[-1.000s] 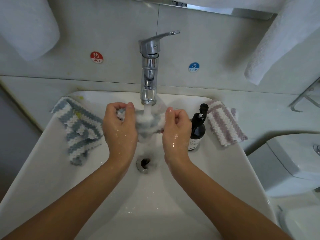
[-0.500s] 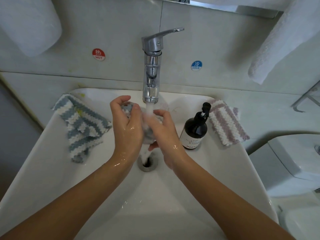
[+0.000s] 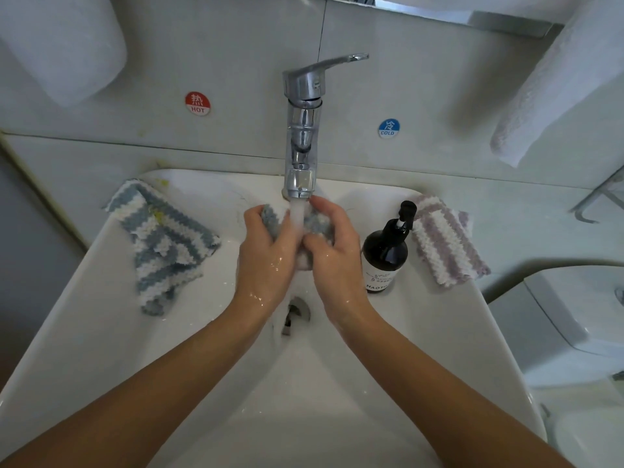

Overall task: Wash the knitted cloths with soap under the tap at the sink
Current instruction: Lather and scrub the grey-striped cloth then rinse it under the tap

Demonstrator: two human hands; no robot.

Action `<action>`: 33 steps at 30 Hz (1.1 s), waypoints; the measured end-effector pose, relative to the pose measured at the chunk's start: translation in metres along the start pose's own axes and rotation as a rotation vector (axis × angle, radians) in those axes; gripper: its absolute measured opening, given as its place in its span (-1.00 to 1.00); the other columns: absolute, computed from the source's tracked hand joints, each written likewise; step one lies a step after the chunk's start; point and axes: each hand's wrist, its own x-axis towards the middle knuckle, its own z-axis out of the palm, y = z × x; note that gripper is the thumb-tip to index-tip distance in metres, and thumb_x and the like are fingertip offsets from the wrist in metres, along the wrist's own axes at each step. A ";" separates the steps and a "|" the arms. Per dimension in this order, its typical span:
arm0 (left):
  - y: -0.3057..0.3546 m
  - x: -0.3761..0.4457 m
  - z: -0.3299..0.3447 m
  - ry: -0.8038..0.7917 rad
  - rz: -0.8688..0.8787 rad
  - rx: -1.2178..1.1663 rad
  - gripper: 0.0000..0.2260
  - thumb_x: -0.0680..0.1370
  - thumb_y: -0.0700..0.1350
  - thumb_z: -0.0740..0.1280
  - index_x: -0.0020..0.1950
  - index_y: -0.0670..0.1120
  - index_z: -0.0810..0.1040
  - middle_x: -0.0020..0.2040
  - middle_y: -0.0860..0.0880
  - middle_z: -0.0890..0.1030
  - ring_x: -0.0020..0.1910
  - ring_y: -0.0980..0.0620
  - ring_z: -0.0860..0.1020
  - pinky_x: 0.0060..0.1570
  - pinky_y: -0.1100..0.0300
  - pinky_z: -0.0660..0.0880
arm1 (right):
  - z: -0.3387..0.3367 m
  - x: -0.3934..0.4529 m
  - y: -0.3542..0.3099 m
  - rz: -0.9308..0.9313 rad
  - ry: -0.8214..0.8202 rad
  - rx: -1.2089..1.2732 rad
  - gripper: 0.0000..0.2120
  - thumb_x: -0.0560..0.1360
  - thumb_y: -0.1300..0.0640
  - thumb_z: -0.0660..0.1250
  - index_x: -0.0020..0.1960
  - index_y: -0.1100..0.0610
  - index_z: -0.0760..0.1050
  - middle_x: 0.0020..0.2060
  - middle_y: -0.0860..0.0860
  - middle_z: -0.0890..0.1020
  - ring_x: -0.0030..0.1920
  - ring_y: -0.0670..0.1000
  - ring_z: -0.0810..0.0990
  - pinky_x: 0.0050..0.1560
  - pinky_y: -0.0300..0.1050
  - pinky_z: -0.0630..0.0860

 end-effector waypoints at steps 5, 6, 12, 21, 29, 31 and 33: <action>-0.007 -0.006 0.005 0.063 0.128 0.021 -0.83 0.64 0.02 0.21 0.15 -0.04 0.42 -0.18 0.09 0.58 -0.20 0.19 0.59 -0.20 0.17 0.54 | 0.007 -0.003 0.003 -0.029 0.050 -0.122 -0.83 0.64 0.01 0.11 0.03 -0.03 0.47 -0.10 -0.12 0.59 -0.10 -0.25 0.54 -0.14 -0.44 0.42; -0.009 -0.007 0.006 0.068 0.133 0.023 -0.83 0.65 0.02 0.20 0.13 -0.04 0.45 -0.19 0.09 0.58 -0.19 0.20 0.59 -0.20 0.20 0.55 | 0.007 -0.002 0.004 -0.014 0.047 -0.120 -0.80 0.64 0.00 0.10 -0.07 -0.02 0.45 -0.21 -0.14 0.57 -0.22 -0.26 0.52 -0.23 -0.44 0.39; -0.007 -0.007 0.008 0.089 0.066 0.002 -0.73 0.63 0.07 0.21 -0.14 -0.04 0.56 -0.25 0.01 0.60 -0.28 0.17 0.57 -0.32 0.30 0.48 | 0.008 0.003 0.003 0.051 0.023 -0.091 -0.67 0.61 -0.02 0.20 -0.32 -0.02 0.44 -0.41 -0.10 0.52 -0.34 -0.14 0.49 -0.25 -0.19 0.46; 0.001 -0.007 0.004 0.158 0.118 -0.081 -0.71 0.66 -0.02 0.15 -0.26 0.00 0.43 -0.39 0.13 0.49 -0.41 0.22 0.44 -0.38 0.34 0.38 | 0.007 0.000 -0.004 0.006 0.045 -0.156 -0.78 0.63 0.03 0.17 -0.18 0.04 0.39 -0.38 -0.12 0.47 -0.42 -0.20 0.43 -0.40 -0.35 0.36; 0.008 -0.007 0.002 0.158 0.096 -0.184 -0.85 0.63 -0.17 0.19 0.10 0.08 0.36 -0.17 0.15 0.52 -0.27 0.29 0.54 -0.23 0.28 0.52 | 0.006 0.000 -0.001 0.151 -0.120 -0.228 -0.65 0.54 -0.32 0.13 0.13 -0.10 0.39 -0.21 -0.02 0.64 -0.29 -0.02 0.60 -0.31 -0.06 0.53; 0.007 -0.005 -0.001 0.159 0.064 -0.219 -0.72 0.57 -0.27 0.20 0.07 0.14 0.36 -0.10 0.13 0.51 -0.20 0.23 0.53 -0.10 0.14 0.53 | 0.007 -0.001 0.002 0.120 -0.088 -0.260 -0.74 0.53 -0.31 0.16 0.09 -0.18 0.38 -0.21 -0.06 0.63 -0.26 -0.02 0.57 -0.26 -0.03 0.51; 0.007 -0.005 -0.003 0.165 0.051 -0.234 -0.66 0.54 -0.31 0.20 0.08 0.15 0.35 -0.08 0.12 0.50 -0.15 0.17 0.52 -0.05 0.07 0.53 | 0.008 -0.001 0.002 0.097 -0.064 -0.193 -0.90 0.54 -0.14 0.24 0.04 -0.22 0.38 -0.15 -0.03 0.63 -0.23 0.05 0.61 -0.29 0.00 0.55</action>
